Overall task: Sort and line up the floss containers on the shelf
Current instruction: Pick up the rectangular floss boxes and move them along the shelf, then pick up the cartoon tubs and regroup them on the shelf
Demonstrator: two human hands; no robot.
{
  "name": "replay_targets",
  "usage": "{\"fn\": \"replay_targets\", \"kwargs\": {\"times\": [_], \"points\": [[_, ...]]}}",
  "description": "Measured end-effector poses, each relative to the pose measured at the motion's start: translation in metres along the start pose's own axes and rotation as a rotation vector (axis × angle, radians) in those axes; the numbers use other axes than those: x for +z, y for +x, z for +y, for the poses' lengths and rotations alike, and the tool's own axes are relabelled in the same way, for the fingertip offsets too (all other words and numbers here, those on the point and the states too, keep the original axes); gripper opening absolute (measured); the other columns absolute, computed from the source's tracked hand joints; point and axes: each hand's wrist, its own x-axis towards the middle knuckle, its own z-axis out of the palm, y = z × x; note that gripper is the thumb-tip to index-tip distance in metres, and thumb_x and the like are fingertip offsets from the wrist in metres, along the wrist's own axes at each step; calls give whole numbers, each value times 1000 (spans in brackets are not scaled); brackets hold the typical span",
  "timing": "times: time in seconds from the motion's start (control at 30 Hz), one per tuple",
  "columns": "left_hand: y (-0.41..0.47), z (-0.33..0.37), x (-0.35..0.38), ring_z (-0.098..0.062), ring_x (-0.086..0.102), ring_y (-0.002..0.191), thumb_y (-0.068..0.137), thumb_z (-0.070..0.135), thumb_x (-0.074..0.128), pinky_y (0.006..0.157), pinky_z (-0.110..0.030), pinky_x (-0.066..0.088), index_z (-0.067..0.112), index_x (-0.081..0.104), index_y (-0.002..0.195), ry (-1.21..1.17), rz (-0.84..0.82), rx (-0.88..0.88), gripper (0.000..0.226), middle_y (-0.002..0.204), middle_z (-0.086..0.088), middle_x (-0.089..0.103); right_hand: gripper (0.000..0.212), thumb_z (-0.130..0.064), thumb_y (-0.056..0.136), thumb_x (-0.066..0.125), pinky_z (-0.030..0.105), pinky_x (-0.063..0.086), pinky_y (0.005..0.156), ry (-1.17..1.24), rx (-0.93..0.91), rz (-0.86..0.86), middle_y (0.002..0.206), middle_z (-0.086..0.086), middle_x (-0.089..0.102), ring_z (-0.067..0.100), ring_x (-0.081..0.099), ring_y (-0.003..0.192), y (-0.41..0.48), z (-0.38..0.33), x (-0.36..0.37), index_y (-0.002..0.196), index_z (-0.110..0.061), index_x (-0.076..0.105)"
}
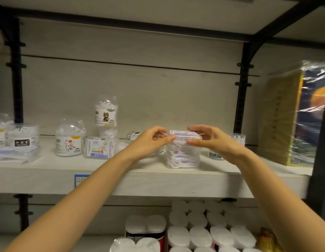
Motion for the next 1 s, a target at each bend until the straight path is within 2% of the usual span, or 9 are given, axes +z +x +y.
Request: {"fn": "replay_targets", "kwargs": {"times": [0.07,0.17,0.3,0.4,0.5,0.63,0.73,0.87,1.0], "points": [[1,0,3,-14,56,98,83,37,62,83,-22,44,17,58,114,4,8,-9,37,117,-9,61,51,-28,78,70,13,43,74,14,1,24,118,-11,54,-4,53,98,-1,4,2,126,-24,53],[1,1,5,-13,55,99,85,37,60,80,-19,44,16,57,115,-1,3,-15,37,119,-10,60,50,-33,78,68,13,42,74,19,-4,44,123,-10,53,-5,53,96,-2,8,4,125,-27,53],[-3,3,4,-10,54,97,84,40,60,81,-20,44,17,55,120,25,-2,-29,43,118,-5,60,69,-45,68,67,18,37,93,-3,-15,31,135,-10,48,5,49,117,-6,7,5,131,-27,47],[-7,4,-10,-12,54,95,87,36,58,81,-19,43,15,57,117,87,199,37,37,108,-1,61,70,-52,68,61,21,28,98,-119,-118,177,131,-18,39,-1,34,121,-10,-4,4,132,-32,42],[-5,1,-33,-15,53,89,89,23,56,72,-16,41,11,61,108,236,417,100,22,102,-3,62,47,-43,81,59,7,26,92,-213,-310,337,127,-17,45,-6,41,115,-7,-22,6,125,-30,49],[15,-9,-34,-23,48,118,82,44,61,96,-34,42,10,50,125,719,191,-45,56,127,-8,55,29,-34,86,59,-4,28,85,-225,-420,418,116,-19,50,-21,42,104,-1,-42,21,114,-31,54],[28,-13,-21,-27,39,128,71,59,65,102,-39,38,12,43,132,907,52,-115,80,136,-10,48,25,-31,86,60,5,32,89,-267,-439,424,109,-23,48,-19,43,102,0,-47,32,110,-30,55],[36,-19,-11,-30,48,121,66,54,71,91,-35,42,12,46,124,947,23,-131,75,130,-12,52,22,-29,86,61,9,31,92,-272,-431,441,107,-29,46,-17,43,104,-3,-48,34,106,-33,55],[32,-4,-32,-32,54,110,67,45,74,83,-33,45,11,46,120,803,127,-118,68,124,-12,56,22,-24,87,60,19,33,97,-319,-425,454,112,-19,51,-5,47,108,-11,-48,32,107,-32,55]]}}
